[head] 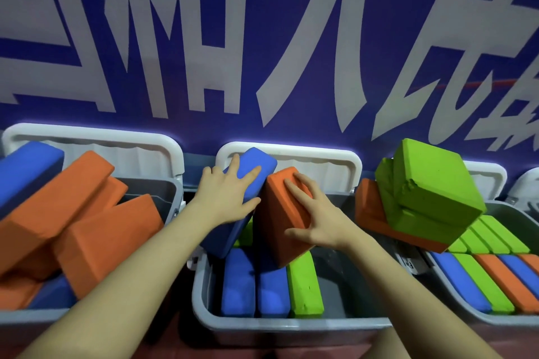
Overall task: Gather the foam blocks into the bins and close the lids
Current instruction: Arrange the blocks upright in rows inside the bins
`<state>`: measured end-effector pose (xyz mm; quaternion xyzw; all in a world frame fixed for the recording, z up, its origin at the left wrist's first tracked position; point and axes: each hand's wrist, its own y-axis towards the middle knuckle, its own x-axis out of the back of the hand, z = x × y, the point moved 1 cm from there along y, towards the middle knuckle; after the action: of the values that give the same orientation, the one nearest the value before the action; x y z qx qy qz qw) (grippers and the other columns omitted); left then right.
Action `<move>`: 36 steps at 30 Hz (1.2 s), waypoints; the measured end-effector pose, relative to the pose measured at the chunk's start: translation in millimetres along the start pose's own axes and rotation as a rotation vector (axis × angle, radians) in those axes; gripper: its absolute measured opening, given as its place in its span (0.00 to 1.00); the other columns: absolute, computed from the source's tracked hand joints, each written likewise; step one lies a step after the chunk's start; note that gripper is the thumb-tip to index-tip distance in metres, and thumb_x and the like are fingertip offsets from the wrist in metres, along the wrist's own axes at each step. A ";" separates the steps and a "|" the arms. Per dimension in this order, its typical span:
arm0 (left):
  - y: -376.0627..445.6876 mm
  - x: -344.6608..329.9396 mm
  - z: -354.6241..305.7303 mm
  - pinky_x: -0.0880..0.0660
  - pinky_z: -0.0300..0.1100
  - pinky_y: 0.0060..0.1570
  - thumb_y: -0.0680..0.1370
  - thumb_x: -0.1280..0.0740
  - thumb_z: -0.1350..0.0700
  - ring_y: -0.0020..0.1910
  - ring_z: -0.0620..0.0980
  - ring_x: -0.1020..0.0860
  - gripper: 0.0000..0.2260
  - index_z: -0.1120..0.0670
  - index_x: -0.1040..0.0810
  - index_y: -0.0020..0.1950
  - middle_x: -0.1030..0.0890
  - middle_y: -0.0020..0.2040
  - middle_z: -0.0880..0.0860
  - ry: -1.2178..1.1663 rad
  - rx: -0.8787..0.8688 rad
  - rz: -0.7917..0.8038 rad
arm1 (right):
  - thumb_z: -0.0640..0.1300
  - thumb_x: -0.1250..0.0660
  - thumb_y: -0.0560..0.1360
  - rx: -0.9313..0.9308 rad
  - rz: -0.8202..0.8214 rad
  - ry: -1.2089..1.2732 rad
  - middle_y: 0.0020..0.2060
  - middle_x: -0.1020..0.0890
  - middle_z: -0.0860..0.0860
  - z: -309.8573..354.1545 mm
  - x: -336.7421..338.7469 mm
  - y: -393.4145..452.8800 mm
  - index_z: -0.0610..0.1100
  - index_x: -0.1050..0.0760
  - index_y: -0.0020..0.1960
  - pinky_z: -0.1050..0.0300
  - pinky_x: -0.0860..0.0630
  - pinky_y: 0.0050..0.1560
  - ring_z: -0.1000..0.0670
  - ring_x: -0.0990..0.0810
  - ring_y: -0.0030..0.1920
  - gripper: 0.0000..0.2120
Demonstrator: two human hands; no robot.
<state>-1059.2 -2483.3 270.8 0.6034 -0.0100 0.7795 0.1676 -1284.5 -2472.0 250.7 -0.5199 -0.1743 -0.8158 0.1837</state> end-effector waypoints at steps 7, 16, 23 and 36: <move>14.0 -7.0 -25.4 0.34 0.69 0.61 0.77 0.48 0.41 0.39 0.63 0.22 0.26 0.49 0.30 0.72 0.31 0.70 0.64 -0.040 0.107 -0.257 | 0.44 0.26 0.72 -0.086 -0.310 0.211 0.76 0.43 0.52 -12.4 18.6 -11.4 0.47 0.34 0.74 0.58 0.39 0.71 0.61 0.43 0.70 0.33; 57.3 -17.3 -118.3 0.27 0.61 0.55 0.76 0.49 0.41 0.33 0.63 0.22 0.26 0.50 0.25 0.68 0.24 0.65 0.62 -0.328 0.350 -0.334 | 0.48 0.27 0.72 -0.222 -0.566 -0.010 0.77 0.42 0.45 -67.5 26.2 -18.9 0.44 0.31 0.72 0.44 0.30 0.65 0.39 0.35 0.72 0.31; 66.2 -50.1 -158.3 0.25 0.63 0.51 0.76 0.47 0.41 0.31 0.64 0.22 0.26 0.52 0.21 0.64 0.23 0.63 0.64 -0.411 0.324 -0.271 | 0.48 0.25 0.69 -0.228 -0.525 -0.061 0.73 0.35 0.41 -103.8 -1.3 -27.8 0.43 0.25 0.67 0.44 0.25 0.58 0.36 0.29 0.67 0.28; 74.2 -90.0 -156.5 0.22 0.57 0.48 0.75 0.47 0.39 0.29 0.61 0.22 0.26 0.50 0.20 0.62 0.22 0.62 0.63 -0.395 0.234 -0.142 | 0.51 0.28 0.72 -0.332 -0.500 0.050 0.76 0.39 0.44 -123.7 -31.7 -11.3 0.45 0.29 0.70 0.47 0.28 0.61 0.40 0.33 0.71 0.29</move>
<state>-1206.8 -2541.6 157.1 0.7588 0.0901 0.6284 0.1457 -1374.5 -2517.3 171.4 -0.4635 -0.1566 -0.8657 -0.1061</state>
